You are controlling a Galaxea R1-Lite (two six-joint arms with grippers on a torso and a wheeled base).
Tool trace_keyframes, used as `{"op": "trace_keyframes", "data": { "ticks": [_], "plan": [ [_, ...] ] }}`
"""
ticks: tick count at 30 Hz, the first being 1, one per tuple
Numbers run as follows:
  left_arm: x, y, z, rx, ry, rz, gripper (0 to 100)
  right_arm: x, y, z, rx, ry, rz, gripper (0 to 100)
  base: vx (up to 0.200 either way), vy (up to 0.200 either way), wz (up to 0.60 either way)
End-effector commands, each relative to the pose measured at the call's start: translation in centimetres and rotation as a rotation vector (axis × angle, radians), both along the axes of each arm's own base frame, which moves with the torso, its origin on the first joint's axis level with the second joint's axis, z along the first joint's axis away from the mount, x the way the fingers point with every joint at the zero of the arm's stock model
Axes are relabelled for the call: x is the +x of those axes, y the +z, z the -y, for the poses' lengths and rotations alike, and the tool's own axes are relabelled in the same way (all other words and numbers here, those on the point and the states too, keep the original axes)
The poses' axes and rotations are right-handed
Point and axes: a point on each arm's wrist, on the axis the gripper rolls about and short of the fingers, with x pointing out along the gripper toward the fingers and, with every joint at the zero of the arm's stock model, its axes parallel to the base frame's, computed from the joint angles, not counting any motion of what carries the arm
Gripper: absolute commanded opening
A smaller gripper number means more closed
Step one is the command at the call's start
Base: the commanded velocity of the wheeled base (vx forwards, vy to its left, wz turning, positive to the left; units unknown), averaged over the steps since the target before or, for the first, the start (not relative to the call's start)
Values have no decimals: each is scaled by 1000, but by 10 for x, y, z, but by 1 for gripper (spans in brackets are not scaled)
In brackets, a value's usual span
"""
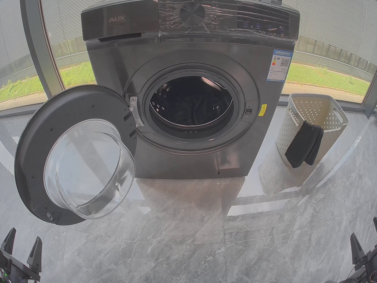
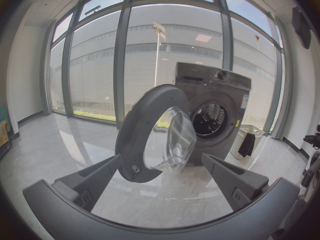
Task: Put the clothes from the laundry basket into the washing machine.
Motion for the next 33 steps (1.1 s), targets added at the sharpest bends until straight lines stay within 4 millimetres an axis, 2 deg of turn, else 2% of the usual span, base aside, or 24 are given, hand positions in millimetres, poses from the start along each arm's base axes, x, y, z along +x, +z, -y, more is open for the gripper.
{"op": "trace_keyframes", "data": {
  "ticks": [1, 8, 10, 18, 33],
  "plan": [
    [-11, -11, 1, 65, 42, 79, 100, -2, -6, -1, 4, -2, 22, 100, 0, 0, 0],
    [-11, -12, 2, 80, -8, 69, 100, -3, -11, -1, 37, 4, -52, 100, 0, 0, 0],
    [-11, -21, 4, 111, -89, -29, 100, -3, -11, -1, 39, 1, -52, 100, 0, 0, 0],
    [-11, -18, 4, 111, -97, 7, 100, -3, -12, -1, 40, -2, -53, 100, 0, 0, 0],
    [-11, -18, 4, 109, -95, 7, 100, -3, -12, -1, 40, -2, -52, 100, 0, -200, 0]
  ]
}}
